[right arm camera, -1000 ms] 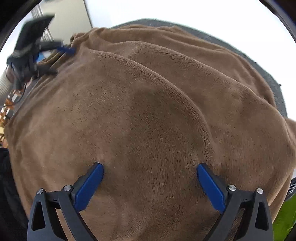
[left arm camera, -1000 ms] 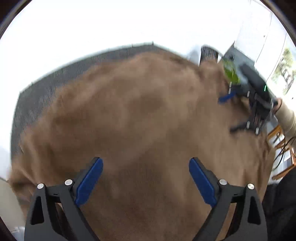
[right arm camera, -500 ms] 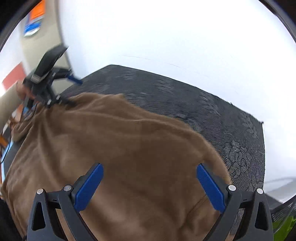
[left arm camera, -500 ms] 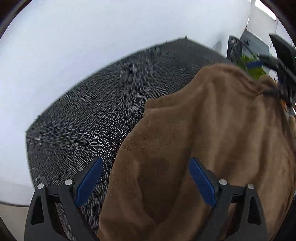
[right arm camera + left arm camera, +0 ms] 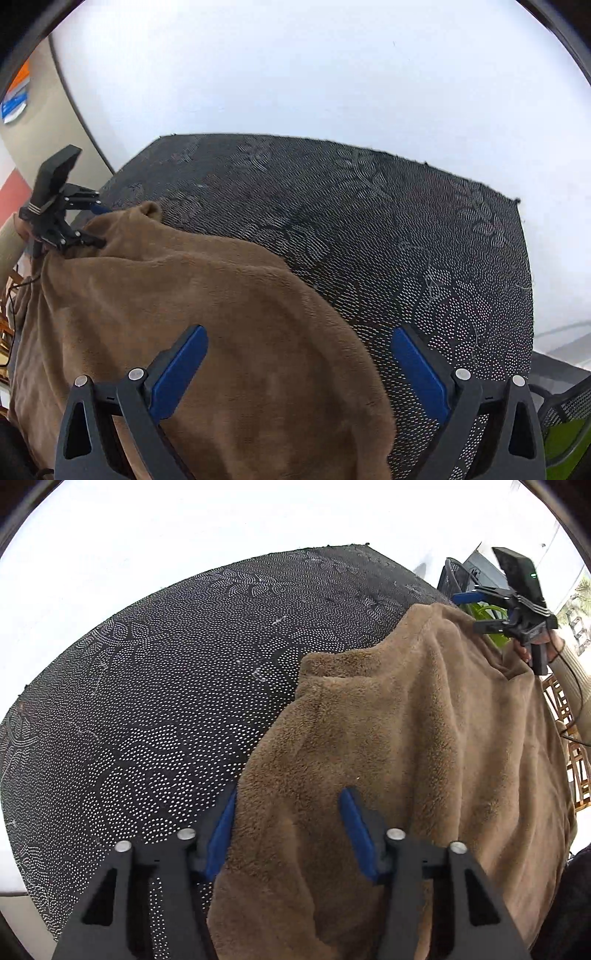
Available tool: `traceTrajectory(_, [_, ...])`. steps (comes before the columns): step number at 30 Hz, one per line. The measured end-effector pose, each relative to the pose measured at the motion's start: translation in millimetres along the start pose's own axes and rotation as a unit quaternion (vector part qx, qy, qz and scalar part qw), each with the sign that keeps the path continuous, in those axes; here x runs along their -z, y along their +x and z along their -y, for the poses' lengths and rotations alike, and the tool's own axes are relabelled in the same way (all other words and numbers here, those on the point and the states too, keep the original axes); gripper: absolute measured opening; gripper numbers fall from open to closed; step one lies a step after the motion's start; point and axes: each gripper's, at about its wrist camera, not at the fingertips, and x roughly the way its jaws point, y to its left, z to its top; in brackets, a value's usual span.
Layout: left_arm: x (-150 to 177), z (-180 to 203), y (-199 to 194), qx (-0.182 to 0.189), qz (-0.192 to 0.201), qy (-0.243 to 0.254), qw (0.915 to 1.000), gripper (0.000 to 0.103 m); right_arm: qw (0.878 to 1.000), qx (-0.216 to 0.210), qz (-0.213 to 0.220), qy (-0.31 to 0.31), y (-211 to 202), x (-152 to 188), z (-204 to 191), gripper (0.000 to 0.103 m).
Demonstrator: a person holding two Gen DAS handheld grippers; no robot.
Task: Fold clothes
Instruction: 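Grasp the blanket edge with the left gripper while the right gripper grasps its edge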
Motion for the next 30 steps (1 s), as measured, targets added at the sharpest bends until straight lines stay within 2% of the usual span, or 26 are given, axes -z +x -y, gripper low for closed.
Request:
traceTrajectory(4, [1.8,4.8,1.7,-0.011,0.002,0.014,0.9998,0.054,1.000,0.000,-0.022,-0.009,6.9,-4.3,5.1,0.086])
traceTrajectory(6, [2.5,8.8,3.0,-0.017,0.004,0.017,0.9997,0.054,0.999,0.009,-0.036,-0.012,13.4,-6.7,8.9,0.075])
traceTrajectory(10, [7.2,14.9,3.7,-0.030,0.014,0.014,0.9994,0.054,0.997,0.002,-0.076,-0.014,31.0,-0.6,11.2,0.072])
traceTrajectory(13, [8.6,20.1,4.0,-0.043,0.014,0.010,0.9989,0.052,0.997,0.012,-0.070,-0.029,28.5,4.6,2.7,0.065])
traceTrajectory(15, [9.5,23.5,4.3,-0.052,0.014,0.008,0.9985,0.042,0.997,0.014,-0.072,-0.036,27.1,6.0,-4.2,0.053])
traceTrajectory(16, [10.6,26.7,3.4,-0.054,0.013,0.007,0.9984,0.031,0.996,0.015,-0.074,-0.041,27.1,6.5,-8.1,0.049])
traceTrajectory(17, [13.0,26.3,0.5,-0.060,0.014,0.006,0.9981,0.020,0.996,0.016,-0.076,-0.045,26.0,6.5,-12.9,0.039])
traceTrajectory(18, [12.9,27.9,0.0,-0.066,0.013,0.004,0.9977,0.015,0.995,0.019,-0.079,-0.050,24.9,6.5,-18.5,0.029])
traceTrajectory(21, [8.8,32.9,-1.7,-0.081,0.012,-0.002,0.9966,0.011,0.993,0.055,-0.079,-0.074,22.7,7.4,-38.0,0.018])
traceTrajectory(25, [5.9,31.7,-10.5,-0.106,0.027,-0.019,0.9938,0.009,0.990,0.089,-0.061,-0.085,13.0,8.3,-50.2,0.015])
traceTrajectory(30, [3.8,26.1,-34.8,-0.139,0.057,-0.037,0.9880,0.009,0.986,0.143,-0.011,-0.081,-11.9,-1.6,-49.6,0.014])
